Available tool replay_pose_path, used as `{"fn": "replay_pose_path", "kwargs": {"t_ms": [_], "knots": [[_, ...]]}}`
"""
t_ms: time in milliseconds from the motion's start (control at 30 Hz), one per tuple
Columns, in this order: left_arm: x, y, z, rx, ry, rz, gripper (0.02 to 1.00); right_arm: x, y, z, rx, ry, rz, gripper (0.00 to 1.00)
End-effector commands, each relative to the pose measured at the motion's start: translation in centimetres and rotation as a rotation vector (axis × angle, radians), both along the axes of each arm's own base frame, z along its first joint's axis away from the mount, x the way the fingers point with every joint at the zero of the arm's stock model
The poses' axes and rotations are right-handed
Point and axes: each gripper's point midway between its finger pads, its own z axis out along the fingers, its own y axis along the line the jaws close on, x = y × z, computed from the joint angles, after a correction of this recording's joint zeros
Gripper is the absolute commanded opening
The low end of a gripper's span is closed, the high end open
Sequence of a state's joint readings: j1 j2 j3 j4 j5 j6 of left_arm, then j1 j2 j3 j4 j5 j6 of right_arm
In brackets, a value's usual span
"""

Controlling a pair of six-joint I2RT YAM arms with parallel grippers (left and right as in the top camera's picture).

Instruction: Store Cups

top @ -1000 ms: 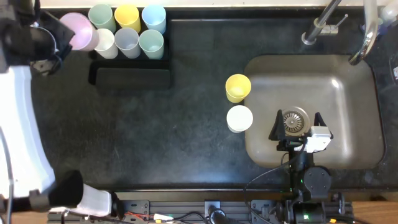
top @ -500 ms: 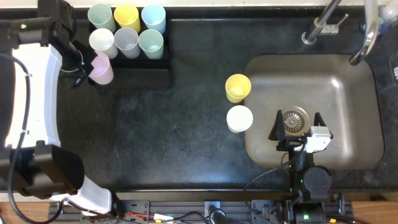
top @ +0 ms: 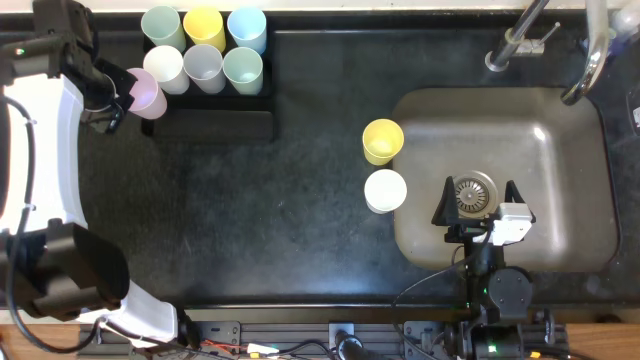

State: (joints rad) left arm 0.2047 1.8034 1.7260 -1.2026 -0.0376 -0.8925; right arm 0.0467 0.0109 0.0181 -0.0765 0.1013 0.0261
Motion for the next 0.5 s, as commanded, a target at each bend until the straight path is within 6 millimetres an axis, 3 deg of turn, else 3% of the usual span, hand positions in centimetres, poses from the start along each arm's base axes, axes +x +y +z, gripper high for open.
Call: {"fn": "replay_pose_path", "kwargs": {"t_ms": [33,500], "knots": [[0.3,-0.2,-2.1,-0.038,0.042,0.013,0.036,0.0,0.3,-0.4,0.005,0.001,0.013,0.998],[1.1,-0.1,-4.8,-0.040,0.094,-0.009,0.036,0.0,0.3,-0.4,0.005,0.001,0.013,0.996]]}}
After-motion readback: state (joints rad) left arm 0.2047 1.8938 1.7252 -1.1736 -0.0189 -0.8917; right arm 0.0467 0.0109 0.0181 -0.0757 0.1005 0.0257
